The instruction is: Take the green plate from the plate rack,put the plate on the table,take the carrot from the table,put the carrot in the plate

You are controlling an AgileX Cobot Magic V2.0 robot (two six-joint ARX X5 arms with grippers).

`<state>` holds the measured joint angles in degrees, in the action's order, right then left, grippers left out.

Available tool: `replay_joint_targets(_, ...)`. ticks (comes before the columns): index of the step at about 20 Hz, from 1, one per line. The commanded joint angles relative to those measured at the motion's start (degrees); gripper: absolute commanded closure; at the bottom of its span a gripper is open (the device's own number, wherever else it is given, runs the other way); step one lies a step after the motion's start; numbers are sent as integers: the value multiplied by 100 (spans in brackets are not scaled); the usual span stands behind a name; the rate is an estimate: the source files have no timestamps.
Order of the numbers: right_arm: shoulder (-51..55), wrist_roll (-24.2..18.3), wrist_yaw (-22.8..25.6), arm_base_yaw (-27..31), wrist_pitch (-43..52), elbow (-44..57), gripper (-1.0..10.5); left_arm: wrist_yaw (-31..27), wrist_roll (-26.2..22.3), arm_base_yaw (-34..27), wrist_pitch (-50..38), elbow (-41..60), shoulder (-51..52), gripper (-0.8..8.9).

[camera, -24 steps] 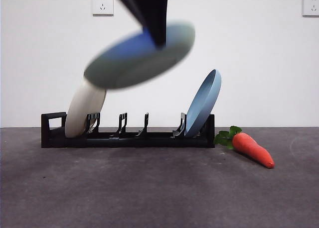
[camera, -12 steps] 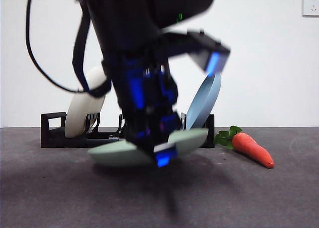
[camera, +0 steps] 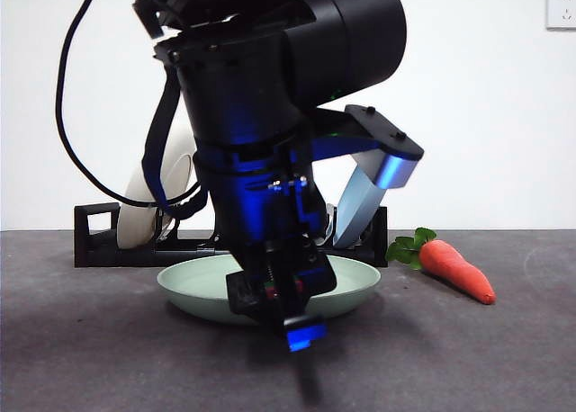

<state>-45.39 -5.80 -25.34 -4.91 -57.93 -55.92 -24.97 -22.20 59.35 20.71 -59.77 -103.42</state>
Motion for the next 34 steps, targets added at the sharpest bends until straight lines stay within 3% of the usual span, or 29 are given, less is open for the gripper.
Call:
replay_joint_targets(1,-87,39,-7,-9,136,-20,258,136,289,17,186,-39,-61,463)
replay_joint_targets(6,-763,197,17,-9,1071,-20,258,223,1108,42,1003,-612,756,463)
replay_joint_targets(12,-2573,485,192,-136,2734,-20,259,1056,2426,39,1523,-1388,2629,463)
replay_joint_targets(20,-4715,463,1403,-632,4721,-22,269,1010,2710,39,1755,-1539,4568,465)
replay_joint_targets(22,-5077,428,1615,-721,5132,-26,328,1012,2791,39,1910,-1539,4819,467)
replay_joint_targets(26,-5630,420,1945,-798,5580,-31,331,1010,2868,39,2212,-1539,5031,467)
replay_joint_targets(30,-5869,426,1976,-798,5663,-31,577,994,2861,39,2406,-1539,5036,468)
replay_joint_targets(33,-5869,470,1941,-798,5663,-31,899,776,2861,39,2481,-1539,5034,468)
replay_joint_targets(34,-5869,498,1934,-798,5659,-31,959,662,2861,39,2520,-1539,5034,468)
